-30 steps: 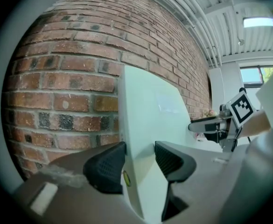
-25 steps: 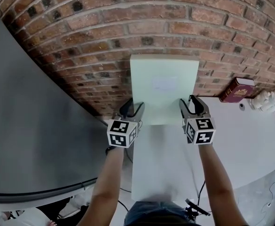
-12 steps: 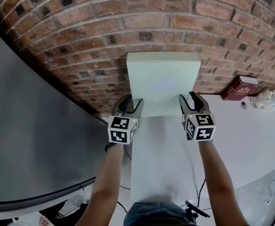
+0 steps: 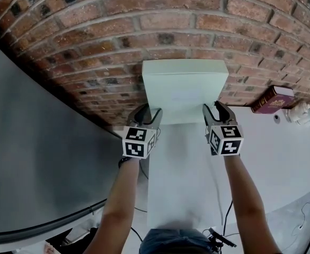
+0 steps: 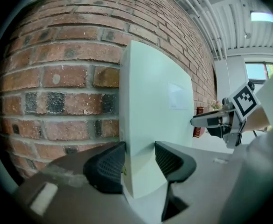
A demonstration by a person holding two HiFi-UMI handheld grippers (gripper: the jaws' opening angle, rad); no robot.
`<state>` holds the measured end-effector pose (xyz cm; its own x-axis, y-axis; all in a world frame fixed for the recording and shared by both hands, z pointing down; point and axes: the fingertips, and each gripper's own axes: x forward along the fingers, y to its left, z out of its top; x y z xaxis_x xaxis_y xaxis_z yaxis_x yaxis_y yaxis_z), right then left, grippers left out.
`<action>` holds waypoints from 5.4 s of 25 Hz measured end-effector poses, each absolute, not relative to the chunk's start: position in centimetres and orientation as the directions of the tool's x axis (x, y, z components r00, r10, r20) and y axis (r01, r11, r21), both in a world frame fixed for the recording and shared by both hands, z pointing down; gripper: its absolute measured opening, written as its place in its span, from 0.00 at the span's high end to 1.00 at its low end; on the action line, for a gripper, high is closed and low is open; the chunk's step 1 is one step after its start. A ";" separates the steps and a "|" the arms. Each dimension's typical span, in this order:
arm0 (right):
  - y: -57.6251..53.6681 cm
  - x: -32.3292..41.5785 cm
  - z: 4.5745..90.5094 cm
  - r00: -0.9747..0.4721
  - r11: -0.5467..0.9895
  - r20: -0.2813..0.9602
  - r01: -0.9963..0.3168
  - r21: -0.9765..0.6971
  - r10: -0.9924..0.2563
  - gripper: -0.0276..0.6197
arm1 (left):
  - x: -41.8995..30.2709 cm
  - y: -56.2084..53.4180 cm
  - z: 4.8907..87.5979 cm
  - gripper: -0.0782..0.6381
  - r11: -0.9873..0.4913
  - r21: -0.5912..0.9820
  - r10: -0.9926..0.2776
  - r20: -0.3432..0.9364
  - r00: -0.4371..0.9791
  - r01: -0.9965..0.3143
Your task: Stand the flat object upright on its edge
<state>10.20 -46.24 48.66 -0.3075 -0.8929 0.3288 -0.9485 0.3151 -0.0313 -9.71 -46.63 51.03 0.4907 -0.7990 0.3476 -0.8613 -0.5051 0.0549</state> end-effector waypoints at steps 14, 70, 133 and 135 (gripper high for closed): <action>-47.9 10.1 50.4 -0.295 0.306 0.354 -0.952 -0.028 -0.887 0.69 | -9.9 -48.3 52.9 0.60 -0.509 0.053 -0.786 0.379 0.489 -0.859; -33.4 12.0 40.4 -0.333 0.348 0.240 -0.937 0.021 -0.912 0.96 | -8.9 -35.1 41.8 0.89 -0.393 0.017 -0.898 0.210 0.388 -0.919; -14.0 10.7 21.4 -0.346 0.342 -0.061 -0.937 0.075 -0.936 0.96 | -10.8 -16.6 21.9 0.89 -0.388 -0.109 -0.914 -0.080 0.397 -0.915; -13.8 10.4 21.5 -0.346 0.341 -0.059 -0.937 0.081 -0.936 0.96 | -11.1 -16.3 21.9 0.89 -0.386 -0.106 -0.915 -0.081 0.395 -0.917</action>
<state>10.37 -13.81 21.48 -0.3462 -0.9363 -0.0587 -0.9365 0.3413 0.0806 -11.11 -16.31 21.91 0.3945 -0.9153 -0.0810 -0.9165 -0.3857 -0.1057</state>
